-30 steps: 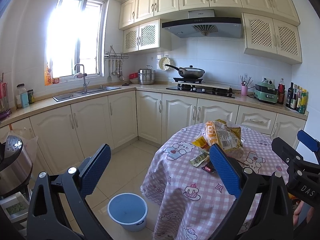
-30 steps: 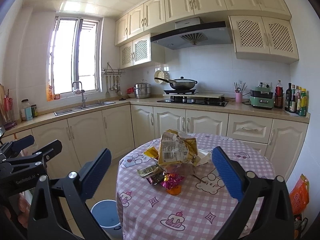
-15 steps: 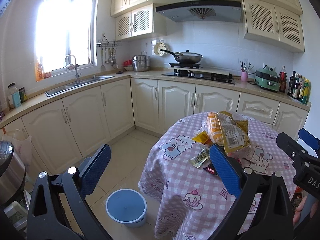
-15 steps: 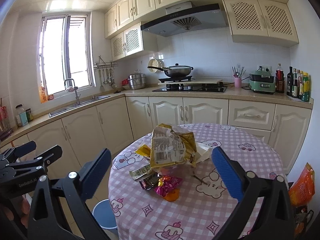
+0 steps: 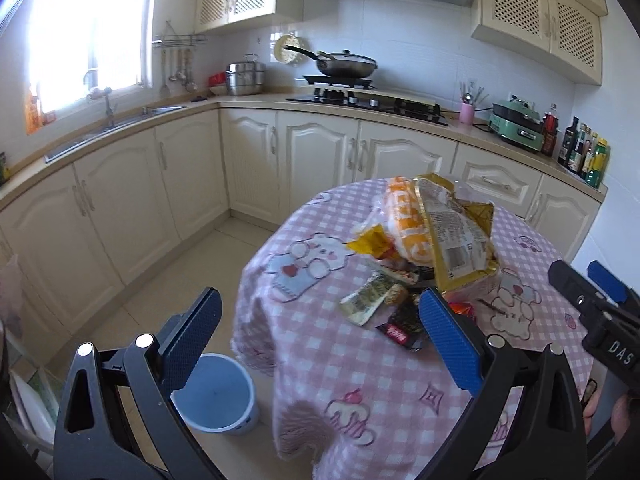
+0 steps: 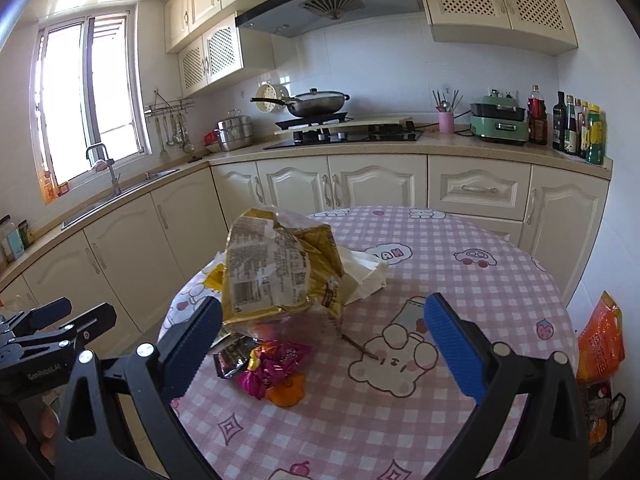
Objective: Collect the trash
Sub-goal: 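Grasp the gold snack bag with the left tool while the right tool grasps the pink candy wrapper, then carry both items over the blue bucket and open both tools to drop them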
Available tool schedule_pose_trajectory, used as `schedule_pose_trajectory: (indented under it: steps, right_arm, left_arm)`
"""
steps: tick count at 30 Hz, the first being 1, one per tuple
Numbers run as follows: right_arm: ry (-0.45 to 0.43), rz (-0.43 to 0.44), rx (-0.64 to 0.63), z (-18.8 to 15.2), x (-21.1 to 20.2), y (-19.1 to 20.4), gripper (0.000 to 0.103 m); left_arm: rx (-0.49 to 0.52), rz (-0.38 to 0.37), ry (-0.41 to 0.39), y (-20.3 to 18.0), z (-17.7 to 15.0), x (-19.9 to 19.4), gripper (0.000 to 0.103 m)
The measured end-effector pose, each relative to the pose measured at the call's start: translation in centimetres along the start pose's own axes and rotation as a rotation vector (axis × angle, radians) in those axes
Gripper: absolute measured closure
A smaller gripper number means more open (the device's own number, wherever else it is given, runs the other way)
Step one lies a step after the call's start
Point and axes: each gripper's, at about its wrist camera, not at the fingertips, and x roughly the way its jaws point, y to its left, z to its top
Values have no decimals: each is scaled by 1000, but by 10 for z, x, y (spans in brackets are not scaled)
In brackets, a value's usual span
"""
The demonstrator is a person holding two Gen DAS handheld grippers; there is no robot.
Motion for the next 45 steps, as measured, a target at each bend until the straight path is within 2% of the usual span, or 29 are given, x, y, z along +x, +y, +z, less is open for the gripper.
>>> schedule_pose_trajectory:
  steps: [5,11,14,17,19,21,23,27,31,36,37,39,40,42,43,45]
  right_arm:
    - [21,-49,44,-1,23,-24,4]
    - [44,-87,103,-3,43,-54,4]
    - [56,-88,116,-4,51,-61,4]
    - [66,-81,122,-5,58,-66,5]
    - [74,-75,124,-7,60,-65,5]
    - [79,-70,126,-8,61,-64,5]
    - [85,-50,131,-9,61,-62,5]
    - [104,-1,136,-13,59,-53,4]
    - [159,87,114,-20,66,-29,4]
    - [236,154,55,-31,83,7,5]
    - [257,151,44,-34,87,12,7]
    - [285,149,35,-38,93,18,37]
    - [301,149,37,-41,97,19,61]
    - [315,166,40,-42,99,21,61]
    - [311,163,34,-41,98,21,66]
    - [284,152,34,-38,91,22,69]
  left_arm:
    - [1,-107,35,-30,12,39,7]
    - [21,-176,71,-67,21,87,10]
    - [16,-189,112,-75,20,108,28]
    - [1,-244,131,-78,19,115,59]
    - [-6,-296,135,-80,18,117,93]
    - [-19,-340,103,-79,18,110,102]
    - [-42,-396,24,-75,21,92,103]
    - [-64,-410,-107,-62,25,57,103]
    - [-73,-328,-184,-41,18,23,103]
    - [-100,-279,-210,-17,12,-1,103]
    - [-100,-263,-205,-13,11,-3,103]
    - [-115,-258,-198,-5,12,-9,103]
    - [-123,-253,-197,1,11,-10,103]
    - [-133,-250,-199,8,12,-14,103]
    - [-141,-251,-200,11,12,-15,103]
    - [-163,-257,-208,18,12,-19,103]
